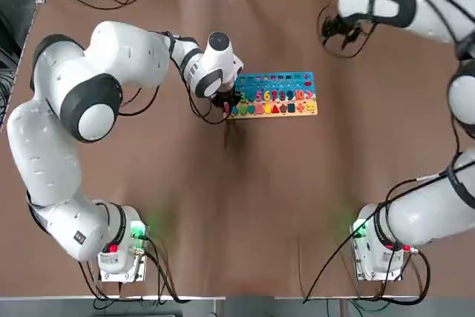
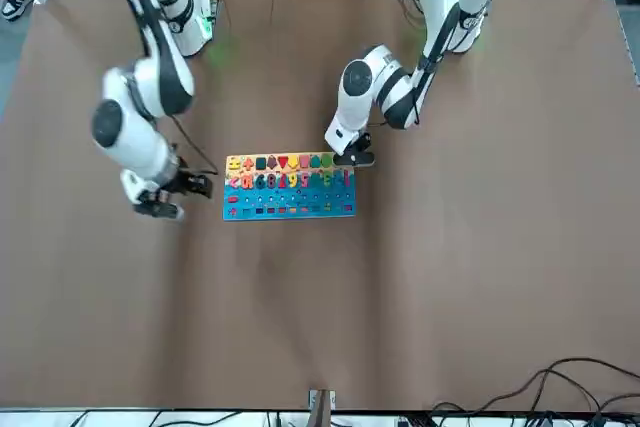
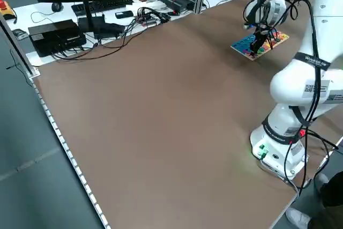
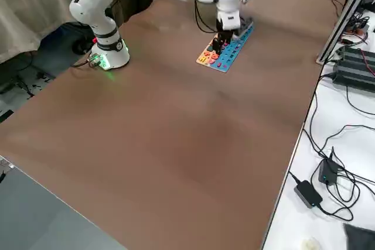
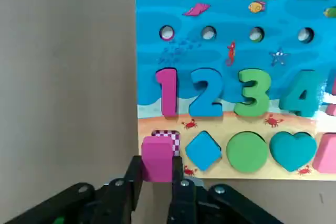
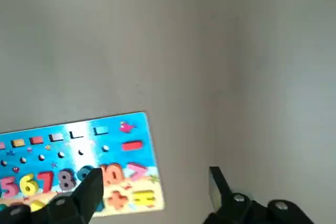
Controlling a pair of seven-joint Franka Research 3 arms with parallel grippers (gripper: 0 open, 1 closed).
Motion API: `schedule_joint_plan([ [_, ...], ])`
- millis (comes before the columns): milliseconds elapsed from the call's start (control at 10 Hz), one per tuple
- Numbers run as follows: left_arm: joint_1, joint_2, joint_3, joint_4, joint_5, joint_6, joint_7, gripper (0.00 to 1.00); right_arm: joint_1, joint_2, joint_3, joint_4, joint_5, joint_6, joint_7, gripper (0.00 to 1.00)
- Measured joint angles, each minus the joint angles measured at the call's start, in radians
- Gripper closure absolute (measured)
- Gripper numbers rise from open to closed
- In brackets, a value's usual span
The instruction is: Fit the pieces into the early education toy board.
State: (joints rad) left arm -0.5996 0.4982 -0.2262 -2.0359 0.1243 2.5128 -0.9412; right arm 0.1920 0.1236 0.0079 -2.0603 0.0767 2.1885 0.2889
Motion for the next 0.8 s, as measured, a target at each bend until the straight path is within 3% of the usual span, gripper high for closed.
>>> schedule_joint_plan([
  [200,0.000,0.007,0.003,0.013,0.000,0.001,0.000,0.74,-0.080,-0.101,0.000,0.028,-0.024,-0.121,-0.098,0.01],
  [800,0.002,0.031,0.008,0.039,0.000,0.001,0.000,0.74,-0.299,-0.307,-0.002,0.126,-0.029,-0.480,-0.383,0.01],
])
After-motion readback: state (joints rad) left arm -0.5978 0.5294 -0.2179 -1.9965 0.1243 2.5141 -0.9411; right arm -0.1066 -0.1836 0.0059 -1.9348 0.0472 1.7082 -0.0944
